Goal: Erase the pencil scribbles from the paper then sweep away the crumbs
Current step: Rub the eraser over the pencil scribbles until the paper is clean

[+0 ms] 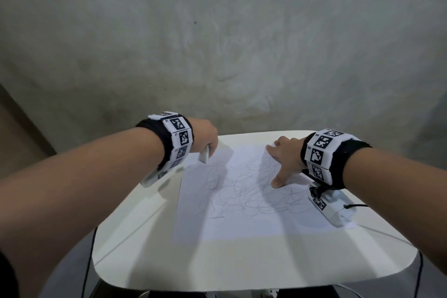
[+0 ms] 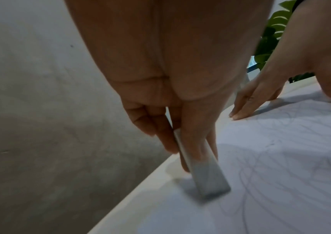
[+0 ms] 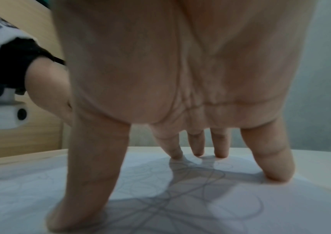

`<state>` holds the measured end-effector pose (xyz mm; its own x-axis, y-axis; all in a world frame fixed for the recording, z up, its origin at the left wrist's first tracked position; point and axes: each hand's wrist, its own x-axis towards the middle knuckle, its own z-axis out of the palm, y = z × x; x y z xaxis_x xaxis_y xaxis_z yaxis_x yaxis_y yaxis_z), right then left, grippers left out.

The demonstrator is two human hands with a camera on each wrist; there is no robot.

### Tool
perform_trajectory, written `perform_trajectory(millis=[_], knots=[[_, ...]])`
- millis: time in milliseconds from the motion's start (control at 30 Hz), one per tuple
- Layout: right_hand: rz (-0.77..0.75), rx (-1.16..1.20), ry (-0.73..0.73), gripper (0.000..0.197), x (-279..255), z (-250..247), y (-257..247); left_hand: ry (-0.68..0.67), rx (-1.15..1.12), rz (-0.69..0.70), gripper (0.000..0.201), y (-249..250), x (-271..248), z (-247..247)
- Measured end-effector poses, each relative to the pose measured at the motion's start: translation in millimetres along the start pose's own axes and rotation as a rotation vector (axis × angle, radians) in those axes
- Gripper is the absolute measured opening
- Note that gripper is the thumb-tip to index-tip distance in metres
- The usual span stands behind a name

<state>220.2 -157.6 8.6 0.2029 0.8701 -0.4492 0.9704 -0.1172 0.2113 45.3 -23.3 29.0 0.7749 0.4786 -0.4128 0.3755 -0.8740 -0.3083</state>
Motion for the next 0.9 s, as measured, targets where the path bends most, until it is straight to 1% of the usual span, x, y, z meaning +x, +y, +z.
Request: perform_trajectory(millis=[100,133,167,200,267,333,367,400,433,500,533,567,600,633,733,767,800,833,900], knots=[[0.001,0.004,0.000,0.096,0,1,0,0.241,-0.099,0.031,0.035,14,11,-1],[0.001,0.003,-0.003,0.098,0,1,1,0.278,-0.122,0.044,0.032,17,12,3],[0.001,0.000,-0.003,0.099,1,0,1,0.285,-0.138,0.049,0.030,17,13,8],[0.001,-0.005,-0.003,0.099,1,0,1,0.264,-0.151,0.045,0.030,15,10,13],[0.001,-0.005,-0.013,0.100,1,-2,1,0.157,-0.152,0.025,0.034,8,0,15],[-0.002,0.005,-0.023,0.099,1,-2,1,0.026,-0.084,0.008,0.036,1,-10,11],[-0.003,0.007,-0.024,0.099,1,-2,1,-0.005,-0.055,0.004,0.036,-1,-11,8],[-0.003,0.006,-0.021,0.098,2,-2,1,0.009,-0.046,0.007,0.037,0,-10,5],[-0.003,0.002,-0.018,0.098,2,-2,1,0.072,-0.060,0.019,0.036,5,-8,4],[-0.002,-0.004,-0.015,0.100,2,-1,1,0.260,-0.112,0.056,0.034,16,-3,8],[-0.003,-0.003,-0.015,0.100,2,-1,1,0.312,-0.144,0.066,0.032,20,-2,12],[-0.005,-0.002,-0.013,0.100,2,-1,1,0.326,-0.168,0.073,0.031,20,-3,18],[-0.008,-0.001,-0.010,0.100,2,-1,2,0.310,-0.188,0.069,0.031,18,-6,24],[-0.008,0.002,-0.006,0.099,2,-1,2,0.260,-0.194,0.053,0.032,14,-10,26],[-0.006,0.002,-0.004,0.097,2,1,2,0.034,-0.108,-0.004,0.038,8,-24,17],[-0.004,0.001,-0.003,0.097,2,1,1,-0.012,-0.070,-0.020,0.037,7,-25,13],[-0.003,0.001,-0.002,0.097,2,1,1,-0.024,-0.042,-0.033,0.036,9,-24,8],[-0.001,0.002,-0.002,0.098,2,1,1,0.003,-0.022,-0.040,0.035,13,-21,4],[0.001,0.003,-0.011,0.100,2,-1,1,0.148,0.012,-0.016,0.037,21,-13,1]])
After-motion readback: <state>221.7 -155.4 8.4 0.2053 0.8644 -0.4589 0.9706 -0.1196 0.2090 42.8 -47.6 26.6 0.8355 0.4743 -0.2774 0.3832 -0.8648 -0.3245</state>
